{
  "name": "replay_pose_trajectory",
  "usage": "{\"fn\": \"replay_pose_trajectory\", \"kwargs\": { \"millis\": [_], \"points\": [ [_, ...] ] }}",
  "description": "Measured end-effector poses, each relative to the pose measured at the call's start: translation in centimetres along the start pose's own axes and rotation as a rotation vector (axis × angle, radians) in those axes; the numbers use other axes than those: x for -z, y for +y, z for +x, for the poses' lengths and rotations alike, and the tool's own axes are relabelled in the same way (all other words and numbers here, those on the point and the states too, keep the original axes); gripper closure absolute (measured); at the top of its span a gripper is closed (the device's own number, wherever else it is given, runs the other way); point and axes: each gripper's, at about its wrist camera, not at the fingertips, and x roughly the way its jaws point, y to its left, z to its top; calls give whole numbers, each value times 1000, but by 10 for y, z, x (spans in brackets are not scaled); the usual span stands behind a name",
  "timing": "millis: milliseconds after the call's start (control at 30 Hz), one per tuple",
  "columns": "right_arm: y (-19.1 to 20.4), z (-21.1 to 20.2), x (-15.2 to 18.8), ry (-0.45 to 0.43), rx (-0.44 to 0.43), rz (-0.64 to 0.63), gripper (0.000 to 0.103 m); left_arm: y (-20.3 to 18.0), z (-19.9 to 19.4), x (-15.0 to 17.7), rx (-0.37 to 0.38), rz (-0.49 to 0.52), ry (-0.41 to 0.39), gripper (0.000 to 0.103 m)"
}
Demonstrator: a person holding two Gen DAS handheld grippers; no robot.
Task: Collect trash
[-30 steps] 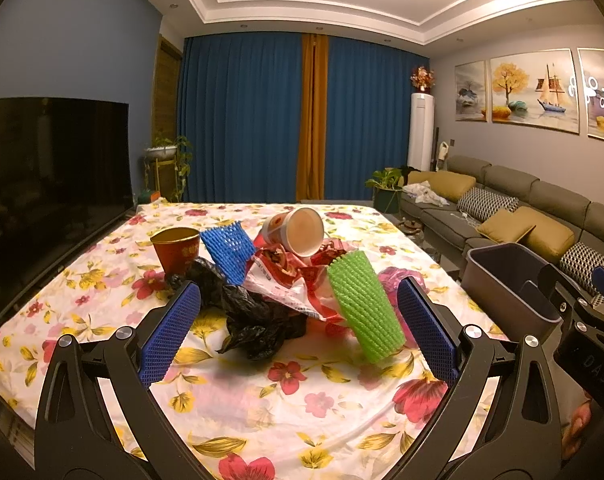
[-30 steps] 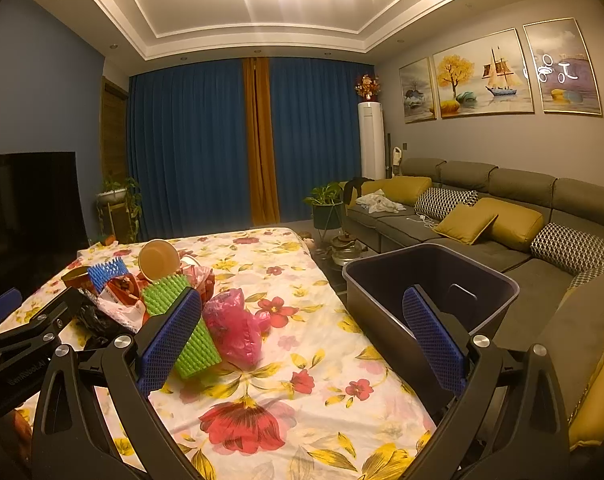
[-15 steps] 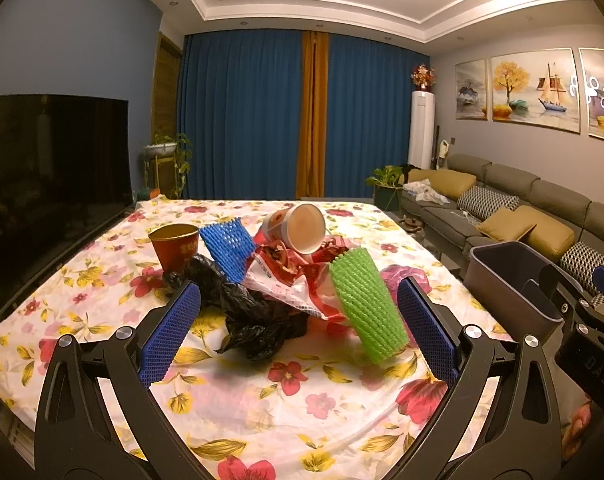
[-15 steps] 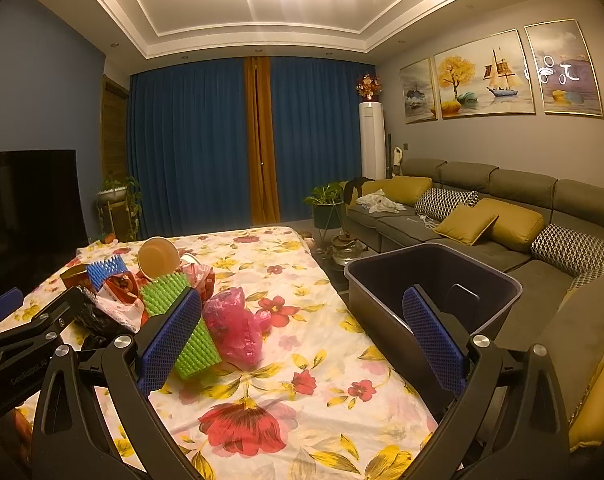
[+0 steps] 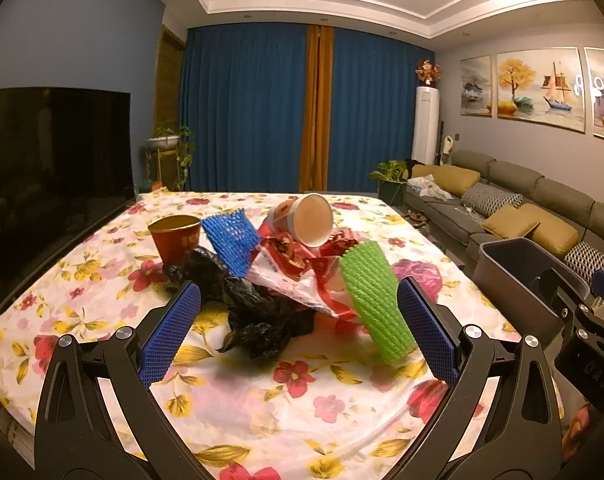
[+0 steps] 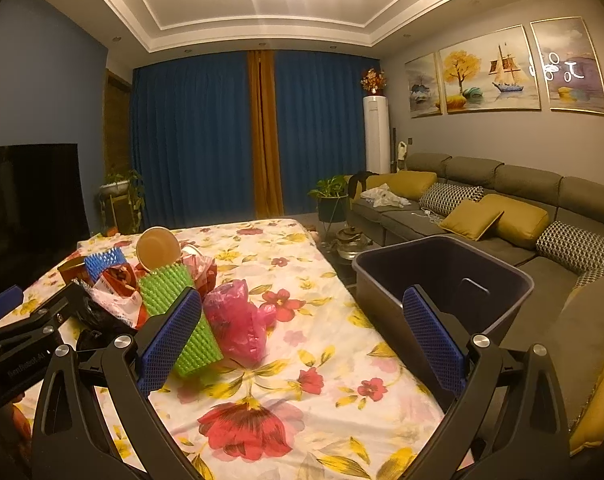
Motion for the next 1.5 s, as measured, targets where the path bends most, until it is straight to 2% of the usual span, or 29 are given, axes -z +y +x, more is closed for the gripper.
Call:
{"fn": "replay_pose_trajectory", "kwargs": {
  "millis": [200,467,567,767,967,1067,1100,1133,1233,1500],
  "points": [
    [24,25,6,22,-72,-47,5,27,14,1,-52,-42,11,6],
    [75,70,6,63,-187,-141,6,66,25,-2,-120,-100,1,6],
    [91,91,8,115,-228,-161,9,75,30,-3,-129,-108,4,6],
    [105,121,11,181,-246,-178,13,81,42,-5,-125,-111,16,7],
    [106,136,15,246,-295,-175,42,76,57,-5,-102,-98,39,12],
    [105,138,16,253,-313,-171,62,72,64,-5,-85,-93,47,14],
    [103,137,16,253,-317,-169,71,71,67,-5,-79,-90,50,15],
    [105,137,15,249,-319,-169,75,70,70,-5,-73,-87,54,17],
    [100,131,13,221,-325,-166,81,65,80,-4,-49,-76,70,22],
    [74,104,-1,142,-336,-101,83,58,118,-12,21,-76,150,42]
  ]
}}
